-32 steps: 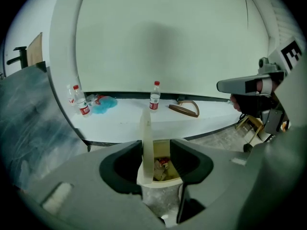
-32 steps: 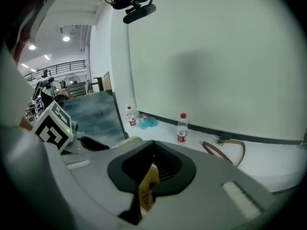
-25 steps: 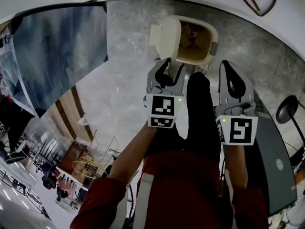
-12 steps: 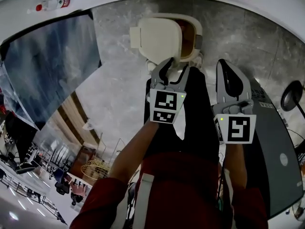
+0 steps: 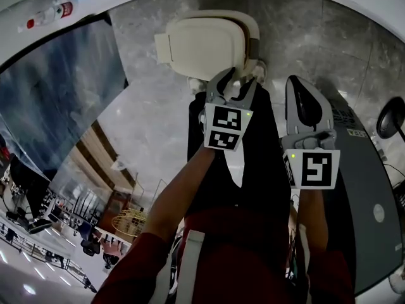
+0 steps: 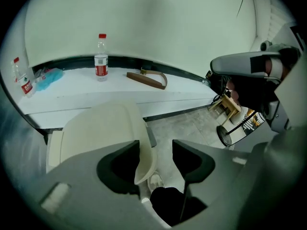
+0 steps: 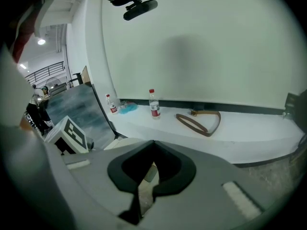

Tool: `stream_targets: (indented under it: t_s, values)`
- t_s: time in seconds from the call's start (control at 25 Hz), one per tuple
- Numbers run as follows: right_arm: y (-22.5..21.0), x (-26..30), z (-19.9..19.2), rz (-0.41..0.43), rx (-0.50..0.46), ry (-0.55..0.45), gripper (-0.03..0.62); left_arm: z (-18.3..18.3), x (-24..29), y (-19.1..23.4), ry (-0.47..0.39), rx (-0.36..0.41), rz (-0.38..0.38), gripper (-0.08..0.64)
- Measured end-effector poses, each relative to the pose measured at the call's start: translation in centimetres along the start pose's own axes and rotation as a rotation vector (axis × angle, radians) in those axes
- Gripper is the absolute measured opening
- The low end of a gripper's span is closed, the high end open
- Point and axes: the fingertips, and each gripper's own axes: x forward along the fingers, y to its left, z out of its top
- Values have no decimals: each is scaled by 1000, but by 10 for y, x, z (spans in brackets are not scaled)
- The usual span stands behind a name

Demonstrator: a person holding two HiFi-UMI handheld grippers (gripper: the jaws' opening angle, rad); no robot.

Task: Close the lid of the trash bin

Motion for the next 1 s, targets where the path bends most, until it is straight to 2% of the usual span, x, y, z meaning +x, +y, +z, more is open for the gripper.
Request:
stream_targets:
  t_s: [0.48, 0.68, 1.0]
  values:
    - [-9, 17, -43, 3, 41, 49, 0, -28, 55, -1, 55, 29, -48, 222]
    - [-13, 20, -49, -2, 45, 59, 0, -44, 68, -4, 108, 18, -73, 256]
    - [-12, 21, -55, 3, 51, 65, 0, -45, 74, -3, 116, -37, -60, 273]
